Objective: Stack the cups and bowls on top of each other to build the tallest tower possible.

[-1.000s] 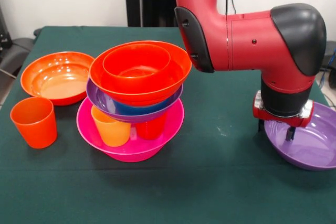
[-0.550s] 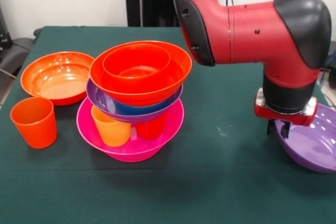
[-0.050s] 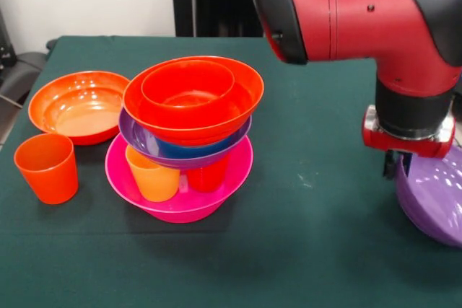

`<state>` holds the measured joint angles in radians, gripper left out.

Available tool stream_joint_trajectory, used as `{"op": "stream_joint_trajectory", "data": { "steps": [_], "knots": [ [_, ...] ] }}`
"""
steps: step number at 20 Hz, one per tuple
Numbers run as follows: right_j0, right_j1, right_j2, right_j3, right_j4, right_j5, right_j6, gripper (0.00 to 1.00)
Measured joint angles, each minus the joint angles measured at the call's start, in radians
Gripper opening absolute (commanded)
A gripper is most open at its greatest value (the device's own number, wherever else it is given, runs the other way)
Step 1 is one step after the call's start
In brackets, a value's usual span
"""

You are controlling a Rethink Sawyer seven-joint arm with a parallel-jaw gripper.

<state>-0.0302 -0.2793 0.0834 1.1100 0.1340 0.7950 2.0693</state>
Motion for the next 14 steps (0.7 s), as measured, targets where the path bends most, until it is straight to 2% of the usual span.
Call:
{"op": "stream_joint_trajectory", "data": {
  "steps": [7,14],
  "knots": [
    [-0.002,-0.095,0.001,0.056,0.031,0.016,0.0,0.0],
    [-0.011,-0.234,0.0,0.087,0.062,0.136,0.0,0.0]
  ]
}}
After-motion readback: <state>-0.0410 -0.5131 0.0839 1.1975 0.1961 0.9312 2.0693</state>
